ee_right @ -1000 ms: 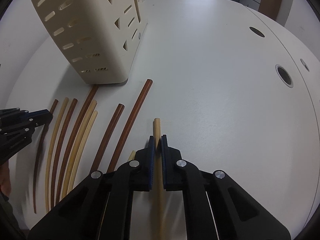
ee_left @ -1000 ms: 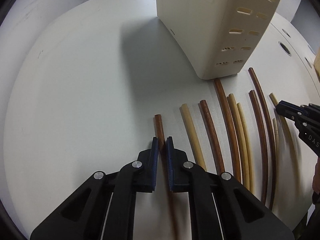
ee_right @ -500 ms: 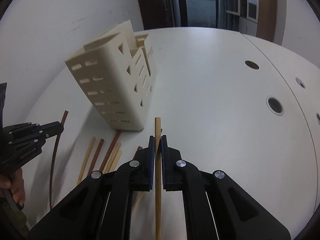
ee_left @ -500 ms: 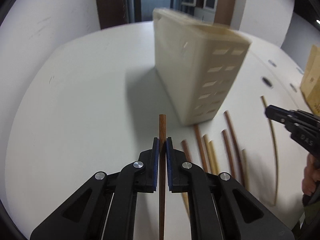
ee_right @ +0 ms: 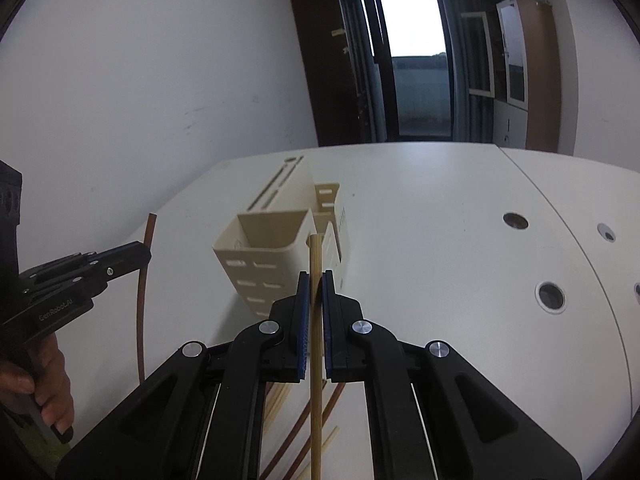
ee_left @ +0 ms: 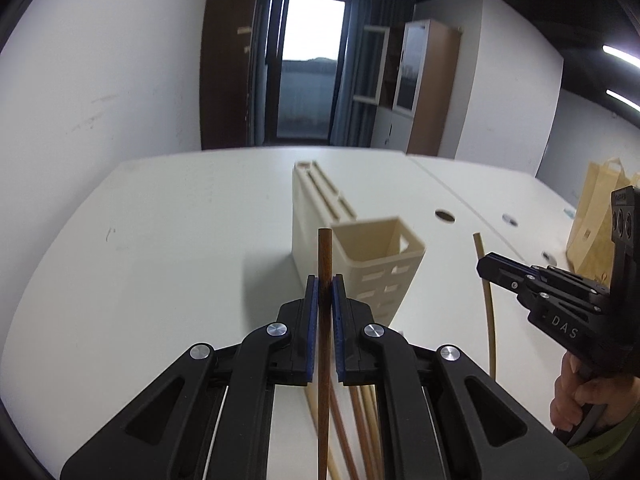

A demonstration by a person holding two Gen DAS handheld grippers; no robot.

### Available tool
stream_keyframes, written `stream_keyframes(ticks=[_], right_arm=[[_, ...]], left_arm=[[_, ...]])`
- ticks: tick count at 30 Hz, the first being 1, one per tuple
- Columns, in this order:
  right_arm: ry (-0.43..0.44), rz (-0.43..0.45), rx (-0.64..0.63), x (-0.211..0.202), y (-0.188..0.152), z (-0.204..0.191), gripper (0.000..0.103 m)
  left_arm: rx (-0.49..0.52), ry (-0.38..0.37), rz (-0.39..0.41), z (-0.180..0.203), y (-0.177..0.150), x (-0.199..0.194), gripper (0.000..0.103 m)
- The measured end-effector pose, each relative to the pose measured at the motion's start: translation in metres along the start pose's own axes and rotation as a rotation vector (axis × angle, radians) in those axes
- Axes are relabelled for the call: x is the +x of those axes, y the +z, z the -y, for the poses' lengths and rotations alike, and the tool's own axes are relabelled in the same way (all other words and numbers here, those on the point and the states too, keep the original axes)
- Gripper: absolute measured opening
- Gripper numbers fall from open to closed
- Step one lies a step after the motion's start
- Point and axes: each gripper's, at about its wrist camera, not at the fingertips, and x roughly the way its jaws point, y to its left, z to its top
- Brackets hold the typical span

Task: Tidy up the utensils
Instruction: 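Lift both held chopsticks upright and carry them above the cream holder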

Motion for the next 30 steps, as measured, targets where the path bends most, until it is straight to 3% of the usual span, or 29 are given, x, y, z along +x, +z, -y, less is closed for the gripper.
stream_keyframes(ticks=[6,16,23,30], right_arm=[[0.019,0.12,-0.03,-0.008,0.028,-0.009,0.007],[0.054,0.285,-0.076,-0.01,0.057,-0.01,0.007],[0.112,0.469,-0.087,-0.03,0.08,-0.008,0.007],[0.145,0.636,-0.067,-0.038,0.09,-0.002,0.007]], left_arm=[[0.004,-0.035,0.133,0.002,0.019,-0.013,0.006],[0.04,-0.024,0.343,0.019,0.044,-0.018,0.006],[0.034,-0.027,0.58,0.025,0.054,-0.05,0.006],[0.042,-0.006,0.839,0.04,0.041,-0.076,0.006]])
